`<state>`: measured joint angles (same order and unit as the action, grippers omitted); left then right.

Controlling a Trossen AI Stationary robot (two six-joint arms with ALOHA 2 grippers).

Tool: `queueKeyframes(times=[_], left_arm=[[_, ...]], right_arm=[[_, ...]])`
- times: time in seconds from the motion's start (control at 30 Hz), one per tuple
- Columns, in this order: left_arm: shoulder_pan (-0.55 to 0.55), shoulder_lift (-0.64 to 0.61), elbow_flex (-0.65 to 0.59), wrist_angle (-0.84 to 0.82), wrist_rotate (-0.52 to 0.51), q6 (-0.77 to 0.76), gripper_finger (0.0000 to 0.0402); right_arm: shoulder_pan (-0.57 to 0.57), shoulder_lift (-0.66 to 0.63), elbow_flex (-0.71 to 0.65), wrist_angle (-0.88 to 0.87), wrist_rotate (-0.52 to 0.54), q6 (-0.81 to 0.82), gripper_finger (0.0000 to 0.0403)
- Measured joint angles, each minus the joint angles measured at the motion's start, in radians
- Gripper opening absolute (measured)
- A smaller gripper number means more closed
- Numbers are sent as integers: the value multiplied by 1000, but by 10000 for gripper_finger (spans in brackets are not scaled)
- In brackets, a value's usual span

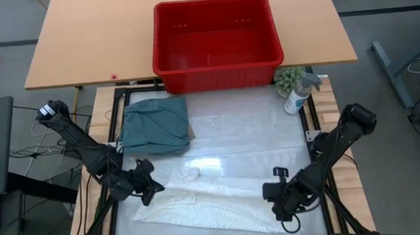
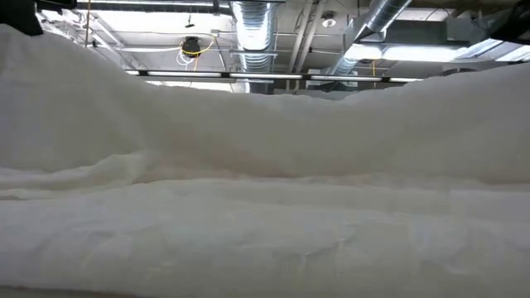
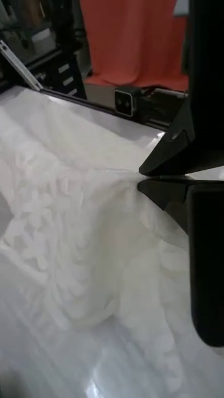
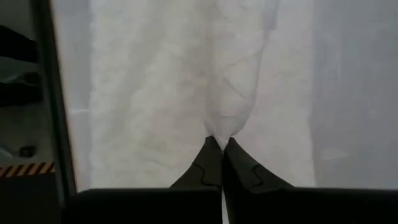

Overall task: Fold Laundry from Bin
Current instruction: Fold the white shirt in the red bin

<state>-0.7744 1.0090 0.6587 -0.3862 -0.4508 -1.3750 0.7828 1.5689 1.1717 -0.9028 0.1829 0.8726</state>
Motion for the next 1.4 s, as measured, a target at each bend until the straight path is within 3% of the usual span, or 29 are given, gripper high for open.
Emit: queueKeyframes(times=[0.43, 0.73, 0.9, 1.17, 1.4], left_arm=[[-6, 172, 1, 51, 111, -17, 0], [-7, 231, 1, 100, 137, 21, 10], [-7, 237, 1, 115, 168, 59, 59], [-11, 237, 1, 164, 238, 60, 172], [-64, 235, 1, 150, 169, -71, 207]], right_arm=[[51, 92, -1, 141, -22, 20, 43], [54, 113, -4, 134, -63, 43, 75], [56, 113, -4, 134, -70, 51, 119], [66, 120, -4, 134, -79, 47, 207], [81, 120, -4, 128, -39, 46, 217]])
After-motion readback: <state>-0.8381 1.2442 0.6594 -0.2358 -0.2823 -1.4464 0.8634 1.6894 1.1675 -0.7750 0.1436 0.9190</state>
